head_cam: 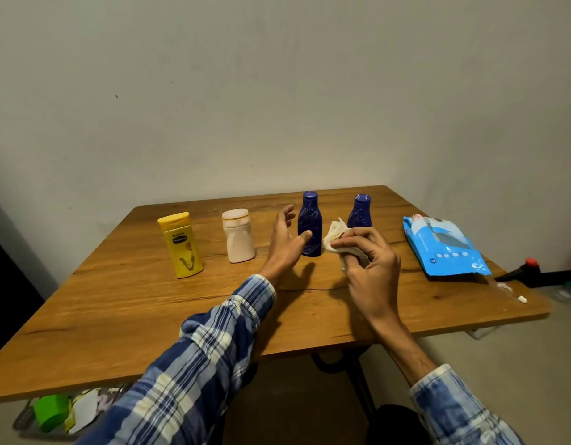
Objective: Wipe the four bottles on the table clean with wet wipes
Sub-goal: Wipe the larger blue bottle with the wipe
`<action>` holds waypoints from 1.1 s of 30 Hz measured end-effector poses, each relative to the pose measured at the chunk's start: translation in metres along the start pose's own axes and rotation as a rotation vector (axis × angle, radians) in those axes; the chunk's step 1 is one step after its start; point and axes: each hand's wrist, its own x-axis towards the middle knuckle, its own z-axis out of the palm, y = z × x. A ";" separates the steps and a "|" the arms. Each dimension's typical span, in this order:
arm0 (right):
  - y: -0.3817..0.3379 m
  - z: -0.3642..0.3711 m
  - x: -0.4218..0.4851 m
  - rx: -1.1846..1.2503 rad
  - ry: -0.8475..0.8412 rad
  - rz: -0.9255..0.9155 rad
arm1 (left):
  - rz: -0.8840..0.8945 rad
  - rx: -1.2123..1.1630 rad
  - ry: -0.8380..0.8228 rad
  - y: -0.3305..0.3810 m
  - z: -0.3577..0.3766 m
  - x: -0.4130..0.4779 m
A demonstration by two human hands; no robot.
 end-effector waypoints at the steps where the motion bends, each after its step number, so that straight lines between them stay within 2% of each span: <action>1: 0.001 -0.002 0.000 0.007 0.005 0.000 | -0.030 -0.035 -0.031 0.000 0.003 0.004; 5: 0.004 -0.008 0.002 0.016 0.012 0.017 | -0.080 -0.122 -0.129 -0.003 0.010 0.016; 10: 0.004 -0.014 0.005 -0.001 0.016 0.044 | -0.105 -0.140 -0.094 -0.013 0.014 0.014; 17: -0.008 -0.024 0.005 -0.023 0.053 0.023 | 0.077 -0.171 -0.143 0.018 0.012 -0.026; 22: -0.034 -0.043 0.000 0.029 0.127 0.010 | 0.078 -0.376 -0.142 0.041 0.001 -0.082; 28: -0.071 -0.063 -0.014 -0.009 0.071 -0.110 | 0.102 -0.534 -0.189 0.062 -0.010 -0.140; 33: -0.106 -0.068 -0.022 -0.076 0.014 -0.292 | 0.166 -0.526 -0.296 0.079 -0.017 -0.169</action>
